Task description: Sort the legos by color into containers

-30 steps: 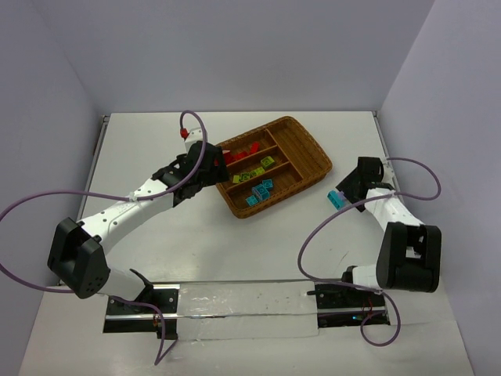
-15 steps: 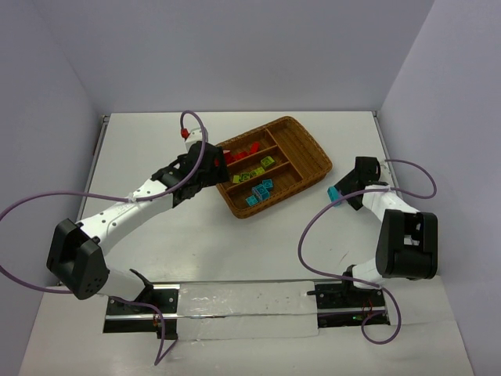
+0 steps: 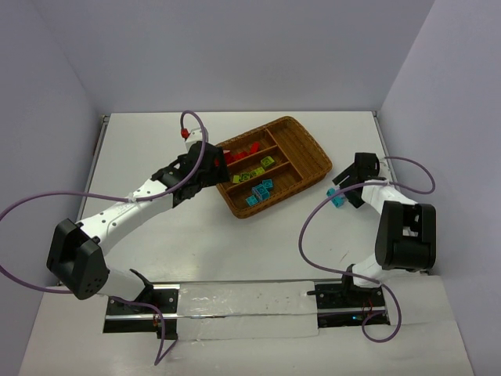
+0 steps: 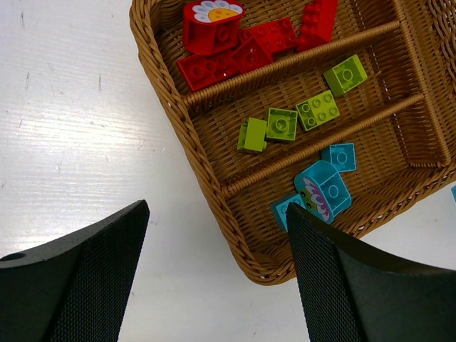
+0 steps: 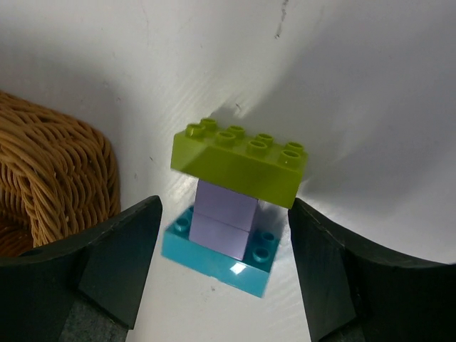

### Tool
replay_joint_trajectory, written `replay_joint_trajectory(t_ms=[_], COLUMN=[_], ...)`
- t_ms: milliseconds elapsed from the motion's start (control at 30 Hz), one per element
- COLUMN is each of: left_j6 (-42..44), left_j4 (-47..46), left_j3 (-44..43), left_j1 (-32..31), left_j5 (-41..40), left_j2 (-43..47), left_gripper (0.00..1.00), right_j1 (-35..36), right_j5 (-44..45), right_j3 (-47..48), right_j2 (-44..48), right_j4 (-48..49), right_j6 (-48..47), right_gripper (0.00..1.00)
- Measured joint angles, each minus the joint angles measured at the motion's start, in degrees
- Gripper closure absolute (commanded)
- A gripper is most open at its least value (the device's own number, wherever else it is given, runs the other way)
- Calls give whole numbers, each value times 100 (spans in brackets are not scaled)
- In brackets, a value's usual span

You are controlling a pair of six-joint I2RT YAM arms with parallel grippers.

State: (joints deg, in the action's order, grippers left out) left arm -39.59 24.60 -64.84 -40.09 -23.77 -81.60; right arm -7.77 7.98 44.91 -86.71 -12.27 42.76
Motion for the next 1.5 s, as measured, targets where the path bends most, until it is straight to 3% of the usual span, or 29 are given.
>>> replay_joint_trajectory(t_ms=[267, 567, 733, 1200, 1500], left_j6=[0, -2, -2, -7, -9], left_j4=[0, 0, 0, 1, 2], left_j3=[0, 0, 0, 0, 0], left_j1=[-8, -20, -32, -78, -118], left_j5=[-2, -2, -2, -2, -2], left_j2=[0, 0, 0, 0, 0], left_gripper=[15, 15, 15, 15, 15], right_j1=[0, 29, 61, 161, 201], right_j5=[-14, -12, -11, 15, 62], right_j3=[318, 305, 155, -87, -241], right_j2=[-302, -278, -139, 169, 382], right_j4=[20, 4, 2, -67, -113], right_j6=[-169, -512, -669, -897, -987], right_gripper=[35, 32, 37, 23, 35])
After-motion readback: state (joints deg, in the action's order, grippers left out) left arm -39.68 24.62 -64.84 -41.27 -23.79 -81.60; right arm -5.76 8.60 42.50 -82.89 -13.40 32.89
